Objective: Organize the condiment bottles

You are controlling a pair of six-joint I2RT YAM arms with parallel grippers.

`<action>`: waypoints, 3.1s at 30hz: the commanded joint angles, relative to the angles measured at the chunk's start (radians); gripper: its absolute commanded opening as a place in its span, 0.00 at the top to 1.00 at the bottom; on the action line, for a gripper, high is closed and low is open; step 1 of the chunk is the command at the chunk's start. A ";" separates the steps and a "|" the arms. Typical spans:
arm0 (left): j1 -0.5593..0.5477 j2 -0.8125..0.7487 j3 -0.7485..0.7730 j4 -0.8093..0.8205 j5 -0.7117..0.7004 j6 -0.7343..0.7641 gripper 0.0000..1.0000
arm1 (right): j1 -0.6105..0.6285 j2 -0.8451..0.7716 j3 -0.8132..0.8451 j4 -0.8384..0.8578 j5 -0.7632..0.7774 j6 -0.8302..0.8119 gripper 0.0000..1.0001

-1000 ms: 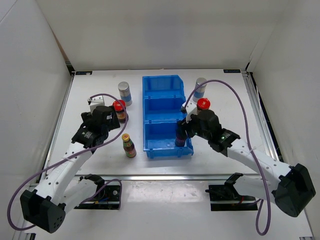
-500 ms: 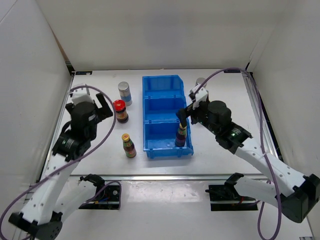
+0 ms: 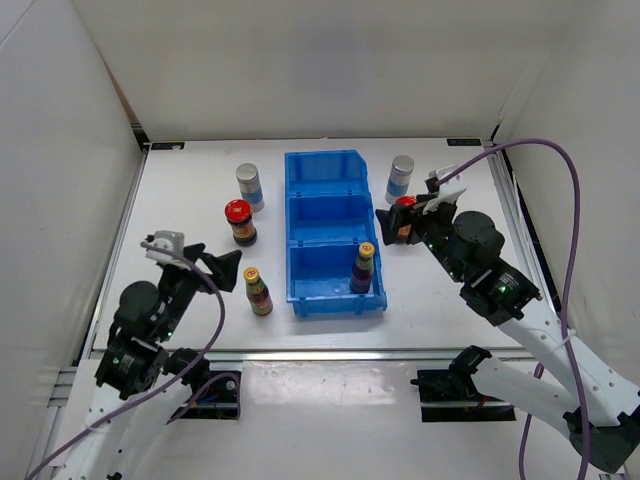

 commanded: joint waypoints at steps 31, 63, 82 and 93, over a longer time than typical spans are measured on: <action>-0.023 0.317 -0.069 0.114 0.032 -0.059 0.01 | 0.001 0.027 -0.136 0.043 -0.004 0.143 0.00; -0.262 0.509 -0.147 0.195 -0.264 -0.108 0.52 | 0.001 0.037 -0.136 0.024 0.044 0.163 0.00; -0.262 0.576 0.270 0.224 -0.197 0.125 0.89 | 0.001 0.028 -0.136 -0.032 0.163 0.262 0.00; -0.311 0.771 0.237 0.499 0.104 0.148 0.89 | 0.001 0.017 -0.088 -0.223 0.361 0.459 0.00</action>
